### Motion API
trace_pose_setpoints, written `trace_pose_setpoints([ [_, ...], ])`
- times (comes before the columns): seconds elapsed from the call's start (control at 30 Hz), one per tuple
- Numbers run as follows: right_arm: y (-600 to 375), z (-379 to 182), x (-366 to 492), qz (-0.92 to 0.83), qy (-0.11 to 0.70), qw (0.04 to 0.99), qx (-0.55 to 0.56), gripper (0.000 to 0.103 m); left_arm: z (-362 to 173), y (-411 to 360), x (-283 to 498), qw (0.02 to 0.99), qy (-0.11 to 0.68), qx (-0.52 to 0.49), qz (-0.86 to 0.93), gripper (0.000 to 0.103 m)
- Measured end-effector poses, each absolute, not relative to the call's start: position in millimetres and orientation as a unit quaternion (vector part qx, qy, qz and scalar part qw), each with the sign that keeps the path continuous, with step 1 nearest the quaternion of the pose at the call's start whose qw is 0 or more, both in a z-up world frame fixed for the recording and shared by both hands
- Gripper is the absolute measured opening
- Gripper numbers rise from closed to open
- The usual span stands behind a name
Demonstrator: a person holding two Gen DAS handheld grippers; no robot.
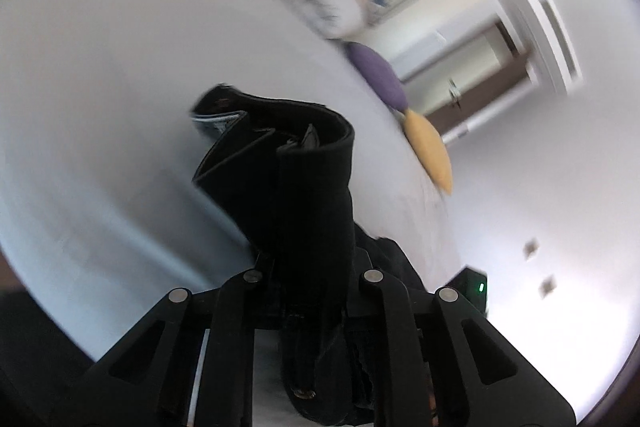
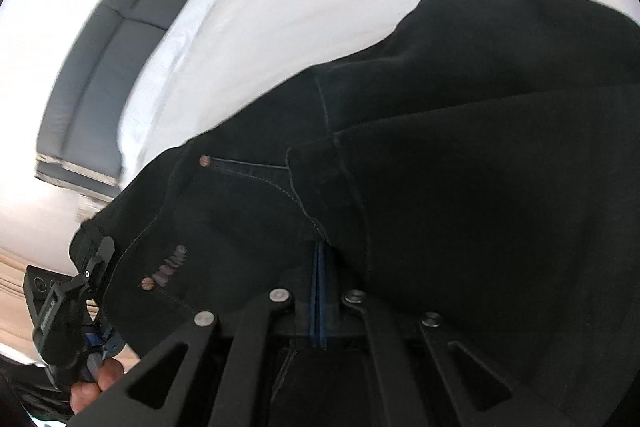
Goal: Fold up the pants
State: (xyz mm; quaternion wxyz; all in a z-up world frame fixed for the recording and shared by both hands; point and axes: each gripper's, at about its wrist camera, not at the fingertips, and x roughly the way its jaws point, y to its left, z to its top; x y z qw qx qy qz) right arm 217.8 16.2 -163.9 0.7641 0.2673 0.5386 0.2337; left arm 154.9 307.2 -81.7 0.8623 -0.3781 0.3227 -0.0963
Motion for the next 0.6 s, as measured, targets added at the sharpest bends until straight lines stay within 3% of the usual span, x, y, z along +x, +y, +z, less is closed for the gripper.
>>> trace_pose_setpoints([
  [0.03, 5, -159, 215, 0.237, 0.533, 0.758, 0.294, 0.008, -70, 292, 159, 0.875, 0.320, -0.347, -0.108, 0.015],
  [0.07, -10, -151, 212, 0.244, 0.513, 0.757, 0.322, 0.031, -61, 279, 162, 0.883, 0.319, -0.322, -0.118, 0.015],
  [0.13, -45, -135, 204, 0.251, 0.465, 0.765, 0.369, 0.061, -46, 241, 169, 0.898, 0.319, -0.264, -0.150, 0.015],
  [0.3, -119, -134, 196, 0.285, 0.428, 0.732, 0.446, 0.072, -48, 125, 182, 0.906, 0.351, -0.093, -0.218, 0.015],
  [0.47, -149, -151, 177, 0.290, 0.428, 0.720, 0.463, 0.082, -99, 51, 177, 0.884, 0.400, 0.021, -0.240, 0.014],
  [0.6, -147, -159, 174, 0.292, 0.444, 0.723, 0.441, 0.081, -105, 31, 167, 0.892, 0.378, 0.079, -0.236, 0.014],
])
